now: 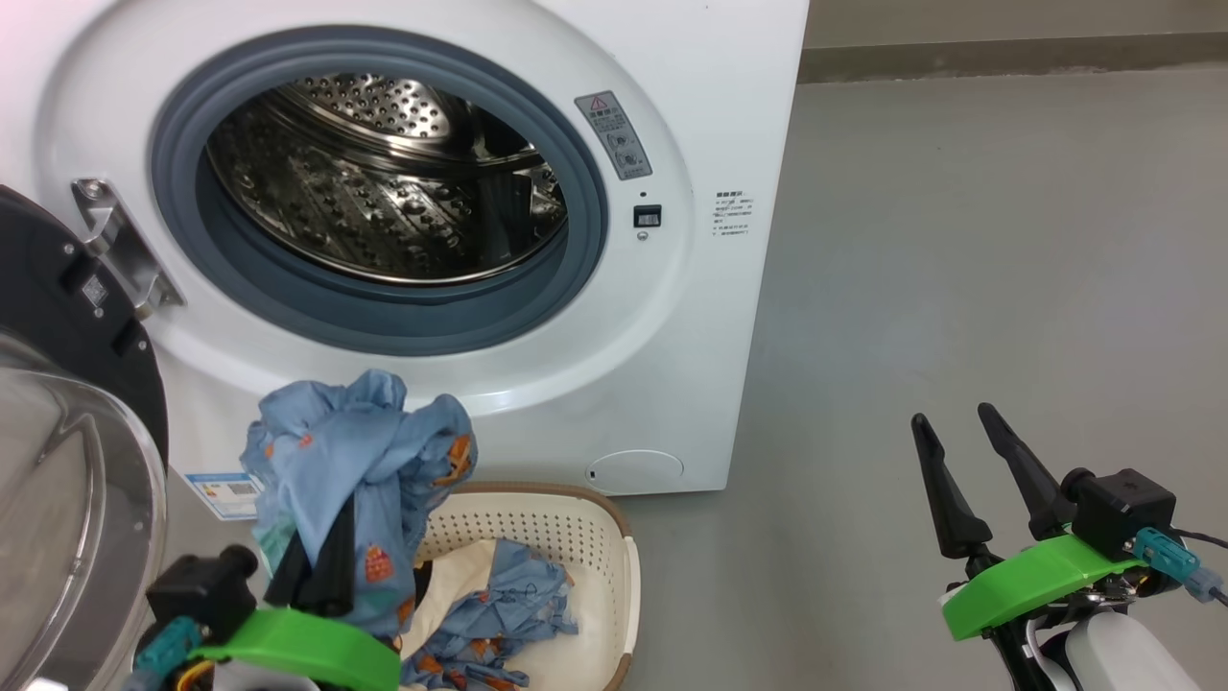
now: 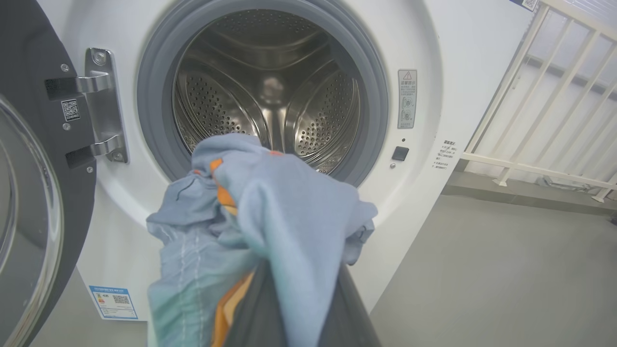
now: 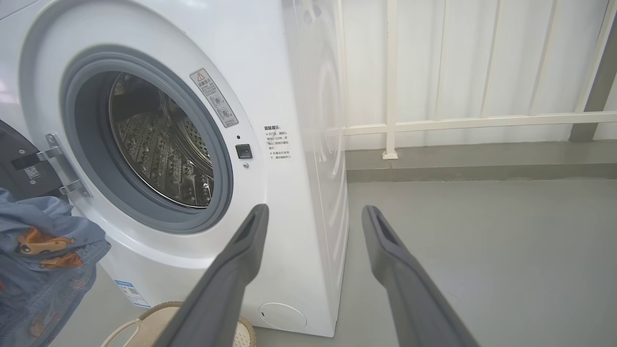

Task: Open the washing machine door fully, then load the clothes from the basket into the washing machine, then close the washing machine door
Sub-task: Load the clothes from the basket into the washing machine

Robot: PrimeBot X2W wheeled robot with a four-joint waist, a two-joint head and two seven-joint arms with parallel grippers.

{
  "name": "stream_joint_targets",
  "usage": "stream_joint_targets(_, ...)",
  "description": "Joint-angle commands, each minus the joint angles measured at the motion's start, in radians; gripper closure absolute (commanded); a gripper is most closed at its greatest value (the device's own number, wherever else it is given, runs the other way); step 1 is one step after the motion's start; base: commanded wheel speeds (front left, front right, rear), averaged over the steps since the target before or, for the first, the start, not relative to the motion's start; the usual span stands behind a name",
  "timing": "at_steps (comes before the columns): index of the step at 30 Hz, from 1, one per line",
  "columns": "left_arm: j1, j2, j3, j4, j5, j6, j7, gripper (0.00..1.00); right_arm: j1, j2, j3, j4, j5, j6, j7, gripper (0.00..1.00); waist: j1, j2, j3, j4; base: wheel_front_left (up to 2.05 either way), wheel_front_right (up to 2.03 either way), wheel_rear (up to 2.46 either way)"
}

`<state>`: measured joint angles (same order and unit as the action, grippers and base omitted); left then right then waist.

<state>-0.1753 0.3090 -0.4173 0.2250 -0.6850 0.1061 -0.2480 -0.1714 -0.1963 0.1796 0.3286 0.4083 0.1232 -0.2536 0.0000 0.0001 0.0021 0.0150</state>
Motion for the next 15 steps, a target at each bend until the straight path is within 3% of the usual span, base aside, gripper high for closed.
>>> stream_joint_targets(1,-0.077,0.022,0.039,0.001,0.003,-0.007,-0.012,1.00,-0.017,-0.014,0.015,-0.026,0.003,0.008,-0.008,0.00,0.0000,-0.0001,0.004,-0.001,0.00,0.00,0.00)
stream_joint_targets(15,-0.390,-0.027,0.043,0.295,0.016,-0.096,-0.012,1.00,-0.082,-0.042,0.027,-0.052,0.021,0.008,-0.008,0.00,0.0000,-0.0001,0.130,-0.050,0.00,0.00,0.00)
